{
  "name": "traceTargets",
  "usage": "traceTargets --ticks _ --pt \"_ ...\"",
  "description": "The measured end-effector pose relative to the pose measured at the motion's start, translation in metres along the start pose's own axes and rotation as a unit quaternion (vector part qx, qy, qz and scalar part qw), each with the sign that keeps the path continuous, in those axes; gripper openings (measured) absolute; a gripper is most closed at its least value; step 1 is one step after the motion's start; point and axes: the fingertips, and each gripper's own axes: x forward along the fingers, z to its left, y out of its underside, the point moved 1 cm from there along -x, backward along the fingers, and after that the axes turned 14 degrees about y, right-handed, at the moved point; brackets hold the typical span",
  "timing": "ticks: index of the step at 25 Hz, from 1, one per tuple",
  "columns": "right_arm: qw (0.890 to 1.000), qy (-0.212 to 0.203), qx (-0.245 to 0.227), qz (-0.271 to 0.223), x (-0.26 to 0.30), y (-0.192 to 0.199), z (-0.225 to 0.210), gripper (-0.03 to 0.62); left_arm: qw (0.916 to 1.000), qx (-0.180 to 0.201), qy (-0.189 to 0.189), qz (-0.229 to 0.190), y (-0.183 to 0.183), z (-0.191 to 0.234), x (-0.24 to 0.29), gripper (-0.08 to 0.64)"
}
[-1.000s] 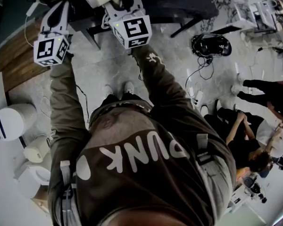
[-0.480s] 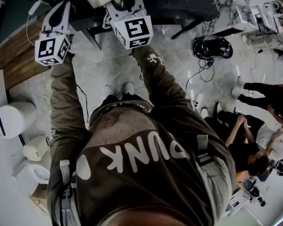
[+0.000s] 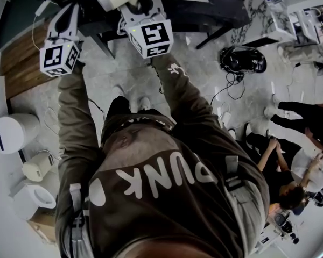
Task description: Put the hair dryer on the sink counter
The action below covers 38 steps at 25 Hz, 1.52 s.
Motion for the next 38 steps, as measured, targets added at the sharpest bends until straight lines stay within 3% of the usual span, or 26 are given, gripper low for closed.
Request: traceTargets --ticks 6,15,23,27,30,33,38 --pt "1.0 0.001 0.0 0.009 0.025 0.015 -0.004 0.16 1.0 -0.006 0.003 0.004 0.017 0.018 0.018 -0.006" --pt "0.999 0.009 -0.005 0.047 0.119 0.071 -0.003 0.16 0.9992 -0.032 0.022 0.004 0.084 0.096 0.076 -0.006" --pt "0.994 0.026 -0.005 0.102 0.205 0.118 -0.005 0.16 0.998 -0.046 0.043 0.006 0.137 0.167 0.123 -0.006" --pt "0.988 0.039 0.005 0.152 0.232 0.144 -0.002 0.16 0.9969 -0.055 0.057 0.003 0.159 0.188 0.134 -0.006" --pt "0.978 0.044 0.011 0.205 0.251 0.171 -0.01 0.16 0.9959 -0.058 0.069 0.007 0.175 0.193 0.153 -0.006" --pt "0.959 0.042 0.021 0.279 0.268 0.206 -0.022 0.16 0.9955 -0.062 0.071 0.011 0.19 0.196 0.173 -0.006" --pt "0.901 0.028 0.033 0.431 0.282 0.265 -0.028 0.16 0.9953 -0.07 0.063 0.022 0.204 0.203 0.186 -0.006"
